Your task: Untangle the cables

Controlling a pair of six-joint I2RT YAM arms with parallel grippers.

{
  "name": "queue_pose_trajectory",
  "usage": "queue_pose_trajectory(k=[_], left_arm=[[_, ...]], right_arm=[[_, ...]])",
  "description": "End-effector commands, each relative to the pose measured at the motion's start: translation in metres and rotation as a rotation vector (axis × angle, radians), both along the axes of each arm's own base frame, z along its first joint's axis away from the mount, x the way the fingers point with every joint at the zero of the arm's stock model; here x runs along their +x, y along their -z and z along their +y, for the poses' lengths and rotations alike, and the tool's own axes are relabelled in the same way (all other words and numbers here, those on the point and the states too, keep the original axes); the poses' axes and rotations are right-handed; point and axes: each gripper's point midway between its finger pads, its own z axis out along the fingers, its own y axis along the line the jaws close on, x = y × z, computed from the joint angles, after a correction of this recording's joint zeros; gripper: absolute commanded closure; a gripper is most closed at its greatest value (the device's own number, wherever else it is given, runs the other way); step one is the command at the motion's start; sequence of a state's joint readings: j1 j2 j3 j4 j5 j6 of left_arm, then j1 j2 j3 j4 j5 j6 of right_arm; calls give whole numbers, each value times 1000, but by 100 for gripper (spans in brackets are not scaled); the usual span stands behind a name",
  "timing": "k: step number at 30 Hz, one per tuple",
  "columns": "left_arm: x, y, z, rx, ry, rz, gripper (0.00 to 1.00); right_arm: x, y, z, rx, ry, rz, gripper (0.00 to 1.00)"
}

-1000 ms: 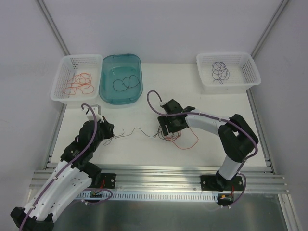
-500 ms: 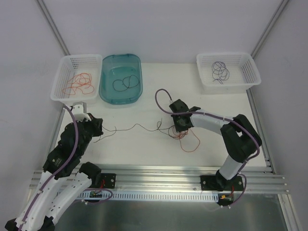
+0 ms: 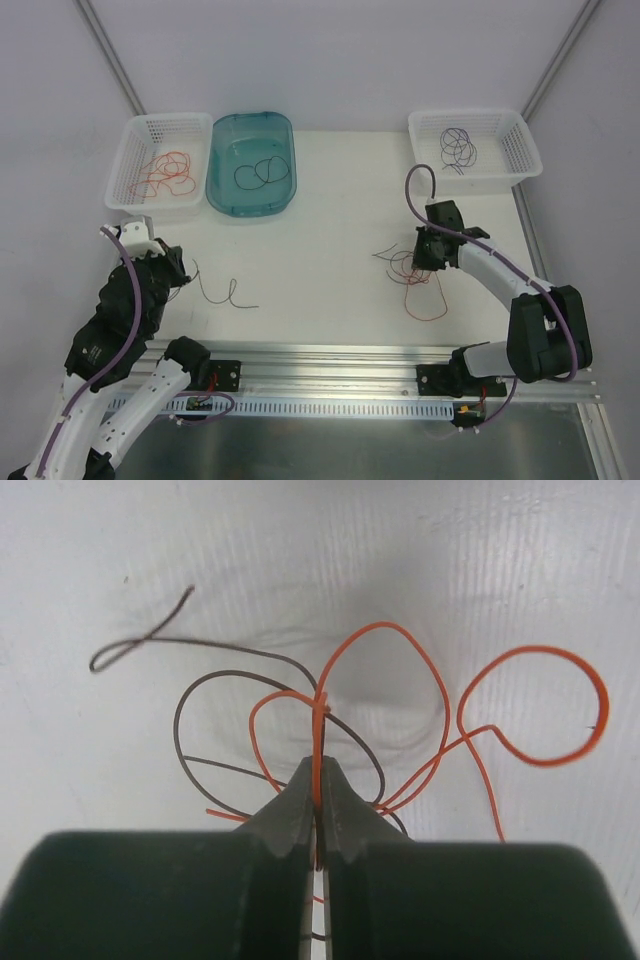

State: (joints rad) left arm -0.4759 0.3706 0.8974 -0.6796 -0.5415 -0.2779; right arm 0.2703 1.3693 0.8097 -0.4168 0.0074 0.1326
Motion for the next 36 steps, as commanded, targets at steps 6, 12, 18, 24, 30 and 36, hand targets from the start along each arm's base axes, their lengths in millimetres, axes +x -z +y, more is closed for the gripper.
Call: queue_pose_trajectory(k=[6,12,18,24,30,36], left_arm=[[-4,-32,-4,-19,40,-43,99],[12,-61,-29,-45,131,-46,98],[42,-100,-57,-26,221,-88,98],[80,-160,-73,26,236,-183,96],[120,-240,-83,83,204,-335,92],[165,-296,-97,165,184,-438,97]], right_arm=[[-7,-3,35,99,-104,8,94],[-16,5,62,105,-191,36,66],[-24,2,73,63,-250,13,31],[-32,-21,81,42,-308,-70,5],[-45,-36,86,36,-338,-137,0],[-55,-51,86,48,-371,-185,1]])
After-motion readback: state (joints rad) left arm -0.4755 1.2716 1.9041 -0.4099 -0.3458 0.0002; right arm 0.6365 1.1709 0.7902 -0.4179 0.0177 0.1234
